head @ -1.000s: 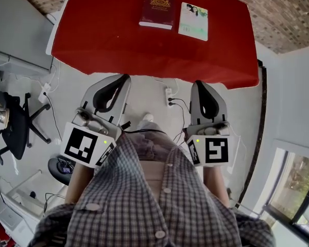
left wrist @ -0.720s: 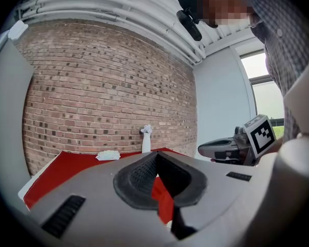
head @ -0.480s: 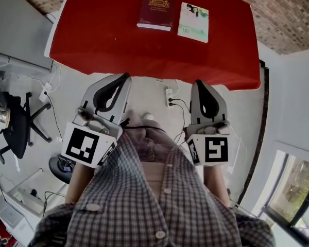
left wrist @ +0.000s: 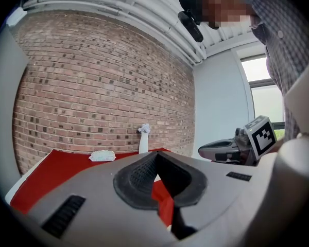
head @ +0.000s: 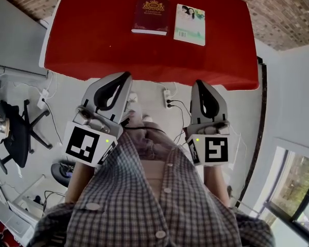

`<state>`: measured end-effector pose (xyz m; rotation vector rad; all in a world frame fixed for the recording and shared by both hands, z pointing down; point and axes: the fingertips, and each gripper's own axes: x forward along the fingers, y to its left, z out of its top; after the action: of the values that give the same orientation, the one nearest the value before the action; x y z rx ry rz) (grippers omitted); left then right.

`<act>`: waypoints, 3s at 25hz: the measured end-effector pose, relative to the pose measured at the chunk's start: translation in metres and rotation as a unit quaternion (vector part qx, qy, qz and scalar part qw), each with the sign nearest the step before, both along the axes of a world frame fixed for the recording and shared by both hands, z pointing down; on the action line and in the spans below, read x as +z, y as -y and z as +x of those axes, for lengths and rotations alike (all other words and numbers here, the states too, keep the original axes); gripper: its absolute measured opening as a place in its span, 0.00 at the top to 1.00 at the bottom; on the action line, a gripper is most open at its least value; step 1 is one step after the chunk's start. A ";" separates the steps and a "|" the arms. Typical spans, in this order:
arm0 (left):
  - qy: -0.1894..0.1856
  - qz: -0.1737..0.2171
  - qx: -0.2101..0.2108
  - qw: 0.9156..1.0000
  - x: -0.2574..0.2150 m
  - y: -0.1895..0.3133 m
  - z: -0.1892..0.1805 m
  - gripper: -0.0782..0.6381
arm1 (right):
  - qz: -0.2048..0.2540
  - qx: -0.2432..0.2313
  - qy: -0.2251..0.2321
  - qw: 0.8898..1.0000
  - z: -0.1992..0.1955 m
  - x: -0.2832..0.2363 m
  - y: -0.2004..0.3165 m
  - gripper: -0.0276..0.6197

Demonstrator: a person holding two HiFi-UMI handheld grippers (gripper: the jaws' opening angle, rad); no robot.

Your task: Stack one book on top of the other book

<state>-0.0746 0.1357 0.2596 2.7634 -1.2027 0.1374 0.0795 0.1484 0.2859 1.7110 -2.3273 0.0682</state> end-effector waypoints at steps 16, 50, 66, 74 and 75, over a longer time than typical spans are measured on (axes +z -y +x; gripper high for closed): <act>-0.005 0.000 0.080 0.997 -0.002 0.114 -0.004 0.89 | 0.005 0.067 -0.012 0.998 -0.013 -0.006 0.097 0.95; -0.043 -0.007 0.080 0.996 0.000 0.201 -0.053 0.89 | -0.030 0.091 -0.108 0.989 -0.031 0.016 0.186 0.95; -0.048 -0.028 0.054 0.997 0.003 0.228 0.019 0.89 | -0.081 0.026 -0.146 0.986 0.023 0.055 0.216 0.95; -0.037 -0.050 0.038 0.997 0.016 0.237 0.037 0.89 | -0.128 -0.013 -0.183 0.975 0.035 0.096 0.228 0.95; -0.035 -0.053 0.037 0.997 0.017 0.238 0.039 0.89 | -0.134 -0.018 -0.184 0.974 0.036 0.102 0.229 0.95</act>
<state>-0.0355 -0.1025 0.2770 2.6979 -1.0463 0.1059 0.1159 -0.0802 0.3881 1.4136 -1.9757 0.0508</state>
